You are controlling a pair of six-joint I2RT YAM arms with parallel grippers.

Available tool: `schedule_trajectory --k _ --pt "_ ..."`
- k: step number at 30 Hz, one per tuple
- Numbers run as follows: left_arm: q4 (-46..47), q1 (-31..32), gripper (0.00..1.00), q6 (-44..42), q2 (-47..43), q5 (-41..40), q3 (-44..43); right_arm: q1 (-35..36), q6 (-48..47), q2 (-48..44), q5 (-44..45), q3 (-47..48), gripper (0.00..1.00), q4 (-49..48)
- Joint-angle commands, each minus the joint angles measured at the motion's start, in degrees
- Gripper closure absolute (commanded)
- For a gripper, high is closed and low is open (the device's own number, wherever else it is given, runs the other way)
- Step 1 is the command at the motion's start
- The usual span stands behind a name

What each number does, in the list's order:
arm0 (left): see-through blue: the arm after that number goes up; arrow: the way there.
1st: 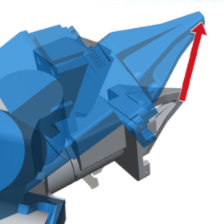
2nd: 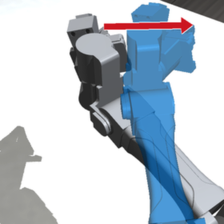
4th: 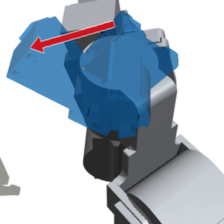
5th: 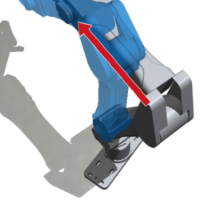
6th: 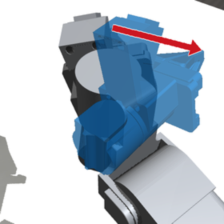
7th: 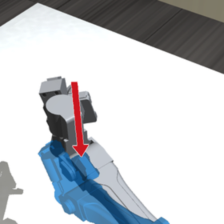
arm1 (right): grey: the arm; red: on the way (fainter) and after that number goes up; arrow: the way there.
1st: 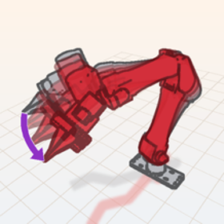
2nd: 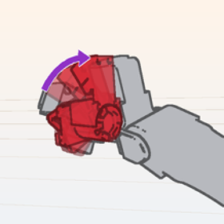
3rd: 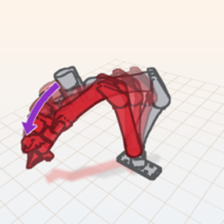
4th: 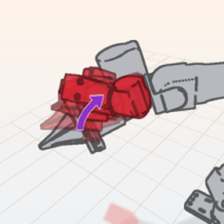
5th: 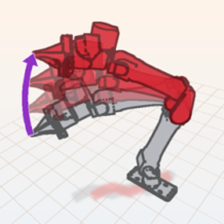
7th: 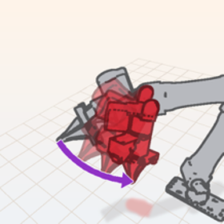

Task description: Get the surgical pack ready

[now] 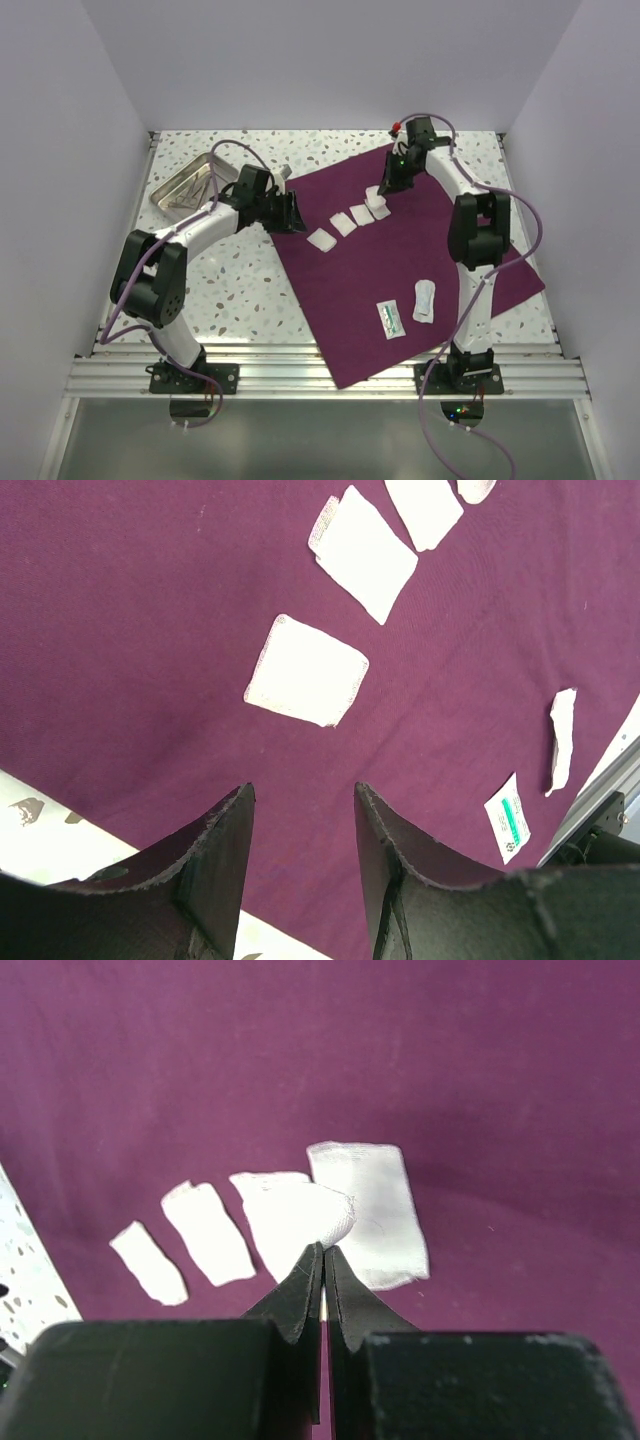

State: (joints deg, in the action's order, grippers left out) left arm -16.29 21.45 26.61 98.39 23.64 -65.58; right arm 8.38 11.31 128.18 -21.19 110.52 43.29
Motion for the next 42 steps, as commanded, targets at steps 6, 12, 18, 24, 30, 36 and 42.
schedule_trajectory --k 6,12,18,24,30,36,42 --pt "1.7 0.3 0.52 0.2 -0.1 0.6 -2.0 0.8 -1.7 3.1 2.0 4.1 1.0 2.9" --pt "1.8 0.3 0.52 0.3 0.0 0.9 -2.0 0.8 -2.4 4.1 2.7 4.7 1.0 3.7" --pt "1.7 0.3 0.52 0.0 0.3 1.2 -2.2 0.7 -2.7 5.1 3.3 4.4 1.0 4.0" --pt "1.6 0.2 0.51 -0.3 0.5 1.3 -2.1 0.8 -3.3 6.8 5.2 6.1 0.94 5.0" --pt "1.4 0.2 0.51 -0.7 0.7 1.6 -2.7 0.8 -3.4 7.7 5.4 7.6 0.75 6.2" --pt "1.6 0.2 0.52 -0.5 1.5 2.0 -3.1 0.8 -3.7 5.9 6.6 6.9 0.6 6.3" --pt "2.0 0.1 0.51 -0.5 1.6 2.3 -3.2 0.7 -4.0 6.1 6.3 7.0 0.55 6.6"
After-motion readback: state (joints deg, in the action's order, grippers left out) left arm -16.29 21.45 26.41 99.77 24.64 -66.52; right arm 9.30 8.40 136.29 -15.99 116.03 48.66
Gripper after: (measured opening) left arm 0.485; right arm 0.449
